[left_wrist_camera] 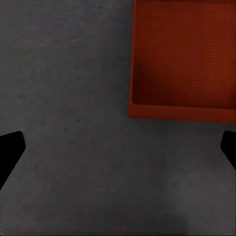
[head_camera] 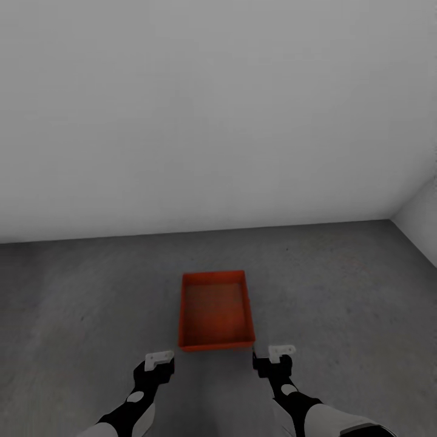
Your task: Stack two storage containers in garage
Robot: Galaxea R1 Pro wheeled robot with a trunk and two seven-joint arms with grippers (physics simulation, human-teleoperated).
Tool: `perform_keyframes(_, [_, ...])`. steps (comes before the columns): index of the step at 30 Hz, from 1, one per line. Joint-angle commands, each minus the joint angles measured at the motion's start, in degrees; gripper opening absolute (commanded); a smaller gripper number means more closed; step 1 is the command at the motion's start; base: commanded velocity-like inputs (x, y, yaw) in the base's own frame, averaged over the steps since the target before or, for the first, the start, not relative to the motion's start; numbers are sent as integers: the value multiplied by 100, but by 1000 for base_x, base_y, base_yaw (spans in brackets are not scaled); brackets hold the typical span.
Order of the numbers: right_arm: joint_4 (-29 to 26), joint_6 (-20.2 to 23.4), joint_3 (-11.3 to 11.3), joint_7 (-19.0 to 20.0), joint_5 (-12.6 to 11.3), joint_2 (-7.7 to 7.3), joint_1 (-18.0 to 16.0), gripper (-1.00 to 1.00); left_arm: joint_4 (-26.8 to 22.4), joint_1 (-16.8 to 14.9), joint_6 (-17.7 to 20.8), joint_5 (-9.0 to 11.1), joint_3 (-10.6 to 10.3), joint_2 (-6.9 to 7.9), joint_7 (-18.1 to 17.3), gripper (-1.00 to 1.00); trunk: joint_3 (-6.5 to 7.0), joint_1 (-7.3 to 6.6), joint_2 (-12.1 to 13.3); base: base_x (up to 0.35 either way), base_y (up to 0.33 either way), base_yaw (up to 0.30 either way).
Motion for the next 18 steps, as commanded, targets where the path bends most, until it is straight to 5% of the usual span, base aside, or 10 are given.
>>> perform_keyframes(1, [7, -10, 46, -37, -9, 3, -4, 100, 4, -3, -21, 58, -41, 1, 17, 100, -4, -4, -3, -346, 0, 0])
perform_keyframes(10, [7, -10, 46, -37, -9, 3, -4, 100, 4, -3, -21, 58, -40, 1, 10, 100, -4, -4, -3, -326, 0, 0])
perform_keyframes(18, [7, -10, 46, -37, -16, 3, -4, 100, 7, -3, -43, 63, -40, 38, -50, 100, 24, -4, -3, -102, 0, -5])
